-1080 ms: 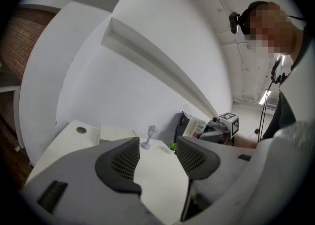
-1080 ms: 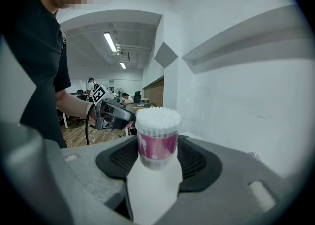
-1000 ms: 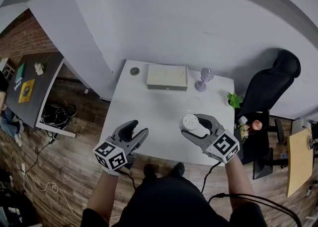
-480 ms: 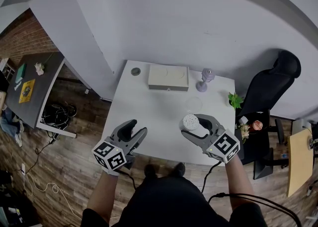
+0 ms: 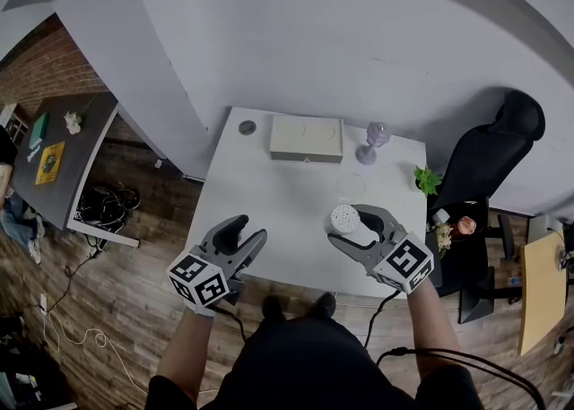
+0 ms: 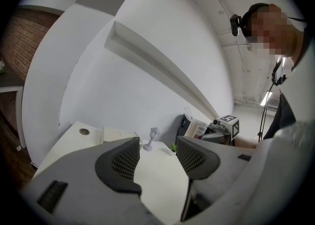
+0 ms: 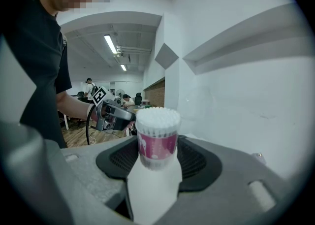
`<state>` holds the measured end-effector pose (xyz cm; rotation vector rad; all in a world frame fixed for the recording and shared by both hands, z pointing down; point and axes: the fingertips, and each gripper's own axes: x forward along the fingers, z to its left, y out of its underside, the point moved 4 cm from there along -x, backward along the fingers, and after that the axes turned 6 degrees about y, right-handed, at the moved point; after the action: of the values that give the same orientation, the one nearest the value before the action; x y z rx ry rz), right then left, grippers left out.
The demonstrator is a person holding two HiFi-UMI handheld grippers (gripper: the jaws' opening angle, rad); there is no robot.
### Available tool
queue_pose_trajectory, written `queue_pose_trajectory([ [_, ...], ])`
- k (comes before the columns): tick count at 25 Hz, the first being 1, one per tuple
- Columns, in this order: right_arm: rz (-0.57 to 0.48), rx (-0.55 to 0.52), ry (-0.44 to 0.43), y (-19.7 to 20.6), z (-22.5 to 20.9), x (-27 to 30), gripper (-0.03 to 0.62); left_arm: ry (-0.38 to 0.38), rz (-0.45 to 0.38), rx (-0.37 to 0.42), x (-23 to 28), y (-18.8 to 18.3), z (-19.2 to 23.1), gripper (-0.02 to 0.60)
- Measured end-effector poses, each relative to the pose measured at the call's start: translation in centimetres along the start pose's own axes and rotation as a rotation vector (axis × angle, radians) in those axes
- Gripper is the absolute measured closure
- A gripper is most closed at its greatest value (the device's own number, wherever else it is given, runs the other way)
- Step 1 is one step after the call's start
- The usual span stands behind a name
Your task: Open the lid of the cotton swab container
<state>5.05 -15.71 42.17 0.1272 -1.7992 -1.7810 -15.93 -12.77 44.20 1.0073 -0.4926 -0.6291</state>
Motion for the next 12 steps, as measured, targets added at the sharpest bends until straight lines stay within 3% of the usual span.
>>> queue_pose_trajectory([
  [12,-0.003,-0.016,-0.011,-0.43,0.94,0.31,0.352,0.003,-0.001,0.002,-0.88,-0.04,-0.09,0.347],
])
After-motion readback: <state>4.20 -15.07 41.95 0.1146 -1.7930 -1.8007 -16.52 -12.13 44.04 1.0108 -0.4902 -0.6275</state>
